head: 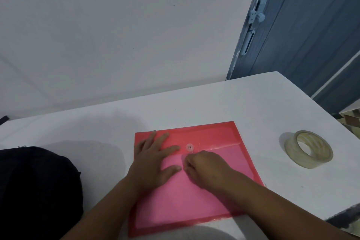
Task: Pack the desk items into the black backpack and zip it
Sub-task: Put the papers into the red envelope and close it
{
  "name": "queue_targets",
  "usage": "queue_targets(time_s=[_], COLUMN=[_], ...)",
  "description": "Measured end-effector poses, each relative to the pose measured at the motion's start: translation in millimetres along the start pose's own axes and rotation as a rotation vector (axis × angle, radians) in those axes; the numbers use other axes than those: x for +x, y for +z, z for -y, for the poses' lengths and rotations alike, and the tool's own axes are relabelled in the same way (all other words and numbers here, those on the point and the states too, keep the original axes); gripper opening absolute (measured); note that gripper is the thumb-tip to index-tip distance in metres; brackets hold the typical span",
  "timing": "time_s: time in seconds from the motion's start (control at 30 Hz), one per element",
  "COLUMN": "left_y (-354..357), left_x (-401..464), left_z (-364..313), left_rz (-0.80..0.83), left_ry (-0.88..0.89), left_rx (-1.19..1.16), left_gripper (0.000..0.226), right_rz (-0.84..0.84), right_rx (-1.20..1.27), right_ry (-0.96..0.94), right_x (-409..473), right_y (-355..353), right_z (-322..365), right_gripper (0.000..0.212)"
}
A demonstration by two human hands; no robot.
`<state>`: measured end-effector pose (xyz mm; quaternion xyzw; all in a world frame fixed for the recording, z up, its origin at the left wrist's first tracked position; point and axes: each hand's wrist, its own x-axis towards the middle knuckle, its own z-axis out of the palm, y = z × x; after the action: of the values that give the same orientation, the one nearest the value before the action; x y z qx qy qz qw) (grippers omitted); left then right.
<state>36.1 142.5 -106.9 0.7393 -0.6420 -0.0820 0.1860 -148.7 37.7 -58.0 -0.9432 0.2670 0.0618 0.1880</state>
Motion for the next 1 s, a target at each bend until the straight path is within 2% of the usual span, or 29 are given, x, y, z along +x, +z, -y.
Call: queue_targets(time_s=[0.17, 0.27, 0.4, 0.5, 0.6, 0.7, 1.0], left_y=[2.8, 2.8, 4.0, 3.1, 1.4, 0.0, -2.8], left_x=[2.6, 2.6, 1.9, 2.3, 2.8, 2.3, 1.5], left_z=[1.9, 2.3, 3.4, 2.8, 0.7, -0.5, -8.6], left_rz=[-0.065, -0.091, -0.126, -0.097, -0.028, 0.007, 0.039], left_ry=[0.018, -0.01, -0.027, -0.026, -0.003, 0.016, 0.14], left_rx=[-0.029, -0.099, -0.134, -0.122, -0.016, 0.026, 0.198], left_gripper=[0.064, 0.081, 0.098, 0.084, 0.062, 0.057, 0.053], right_rz=[0.068, 0.109, 0.081, 0.031, -0.003, -0.025, -0.024], right_rx=[-0.102, -0.104, -0.037, 0.075, 0.229, 0.343, 0.191], right_ry=[-0.155, -0.186, -0.122, -0.057, 0.02, 0.069, 0.033], right_x=[33.2, 54.6, 74.3, 79.9, 80.1, 78.1, 80.6], right_y=[-21.7, -35.4, -51.7, -53.2, -49.2, -46.6, -51.9], right_z=[0.8, -3.3, -16.5, -28.3, -36.3, -40.5, -30.7], right_gripper=[0.014, 0.018, 0.012, 0.007, 0.015, 0.02, 0.023])
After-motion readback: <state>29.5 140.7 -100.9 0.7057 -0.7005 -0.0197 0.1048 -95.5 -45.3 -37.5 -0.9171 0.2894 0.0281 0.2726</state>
